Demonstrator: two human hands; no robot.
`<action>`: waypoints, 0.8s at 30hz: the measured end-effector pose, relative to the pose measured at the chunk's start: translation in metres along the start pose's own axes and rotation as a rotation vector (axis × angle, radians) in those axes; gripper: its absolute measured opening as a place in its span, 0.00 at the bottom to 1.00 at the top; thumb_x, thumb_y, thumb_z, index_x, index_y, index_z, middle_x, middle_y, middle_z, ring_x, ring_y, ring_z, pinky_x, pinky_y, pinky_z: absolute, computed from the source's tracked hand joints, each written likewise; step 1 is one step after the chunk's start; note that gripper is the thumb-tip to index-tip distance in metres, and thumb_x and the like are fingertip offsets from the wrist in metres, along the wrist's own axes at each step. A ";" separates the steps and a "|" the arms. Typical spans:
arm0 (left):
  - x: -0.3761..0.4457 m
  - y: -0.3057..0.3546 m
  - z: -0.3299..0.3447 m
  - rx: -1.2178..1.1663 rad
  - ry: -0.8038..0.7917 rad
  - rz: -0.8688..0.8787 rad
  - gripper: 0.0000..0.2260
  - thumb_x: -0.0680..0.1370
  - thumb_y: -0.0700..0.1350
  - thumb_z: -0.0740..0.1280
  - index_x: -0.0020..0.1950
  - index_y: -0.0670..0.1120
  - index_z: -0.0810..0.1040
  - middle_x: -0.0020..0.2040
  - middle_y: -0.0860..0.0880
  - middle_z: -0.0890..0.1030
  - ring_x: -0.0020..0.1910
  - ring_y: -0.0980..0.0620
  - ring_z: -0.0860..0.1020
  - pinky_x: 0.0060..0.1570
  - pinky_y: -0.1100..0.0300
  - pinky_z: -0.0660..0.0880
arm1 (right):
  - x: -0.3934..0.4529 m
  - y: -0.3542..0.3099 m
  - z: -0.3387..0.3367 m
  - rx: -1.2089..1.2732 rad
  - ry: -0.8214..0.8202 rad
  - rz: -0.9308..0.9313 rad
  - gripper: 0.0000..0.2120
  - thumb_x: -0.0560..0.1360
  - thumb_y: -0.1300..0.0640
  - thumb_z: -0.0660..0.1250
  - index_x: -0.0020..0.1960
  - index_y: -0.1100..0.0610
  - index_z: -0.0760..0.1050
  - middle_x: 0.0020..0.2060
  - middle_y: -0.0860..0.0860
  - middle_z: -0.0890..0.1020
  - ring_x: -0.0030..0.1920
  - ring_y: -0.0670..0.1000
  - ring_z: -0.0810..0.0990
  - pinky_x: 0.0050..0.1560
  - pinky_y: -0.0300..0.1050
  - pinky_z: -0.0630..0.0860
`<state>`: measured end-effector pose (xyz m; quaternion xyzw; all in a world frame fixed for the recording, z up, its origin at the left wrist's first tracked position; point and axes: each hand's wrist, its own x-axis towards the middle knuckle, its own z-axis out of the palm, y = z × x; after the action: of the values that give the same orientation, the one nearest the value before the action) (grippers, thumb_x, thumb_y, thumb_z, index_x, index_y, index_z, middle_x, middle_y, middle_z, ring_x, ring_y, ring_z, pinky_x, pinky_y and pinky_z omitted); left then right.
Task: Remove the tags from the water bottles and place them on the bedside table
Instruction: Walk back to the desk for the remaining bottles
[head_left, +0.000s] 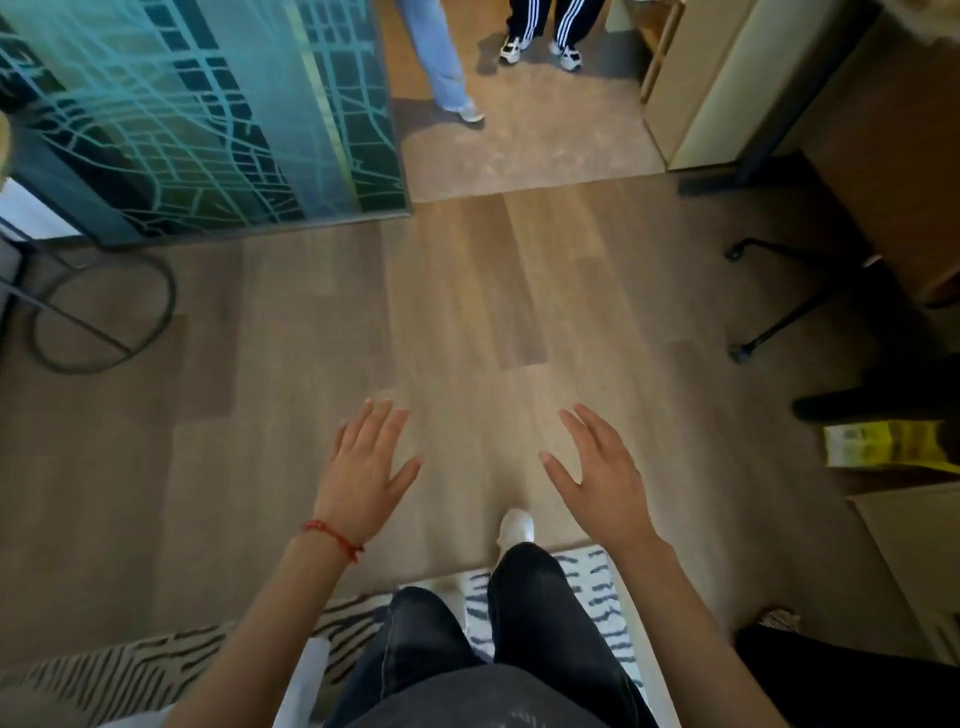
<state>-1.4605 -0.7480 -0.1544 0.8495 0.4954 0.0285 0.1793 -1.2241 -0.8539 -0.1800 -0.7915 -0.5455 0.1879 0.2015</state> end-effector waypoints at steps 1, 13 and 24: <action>0.018 0.002 0.002 -0.004 -0.008 0.008 0.32 0.73 0.59 0.49 0.67 0.39 0.69 0.69 0.38 0.69 0.70 0.37 0.64 0.66 0.42 0.62 | 0.017 0.005 -0.002 0.000 0.005 0.012 0.25 0.76 0.47 0.62 0.70 0.54 0.64 0.72 0.52 0.65 0.71 0.52 0.62 0.67 0.48 0.63; 0.275 0.067 -0.012 -0.008 0.000 0.109 0.37 0.75 0.66 0.41 0.67 0.39 0.68 0.68 0.38 0.70 0.69 0.38 0.66 0.66 0.43 0.64 | 0.230 0.089 -0.076 -0.034 0.013 0.101 0.25 0.77 0.46 0.61 0.70 0.55 0.65 0.71 0.54 0.65 0.71 0.54 0.63 0.68 0.49 0.61; 0.475 0.118 -0.023 0.053 -0.071 0.341 0.27 0.74 0.56 0.54 0.63 0.38 0.73 0.62 0.37 0.76 0.63 0.37 0.73 0.58 0.40 0.70 | 0.365 0.129 -0.124 -0.010 0.116 0.291 0.26 0.77 0.46 0.60 0.71 0.54 0.62 0.72 0.53 0.63 0.72 0.53 0.62 0.67 0.51 0.65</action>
<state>-1.1261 -0.3900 -0.1552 0.9261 0.3381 0.0156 0.1667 -0.9364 -0.5664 -0.1709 -0.8728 -0.4133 0.1664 0.1992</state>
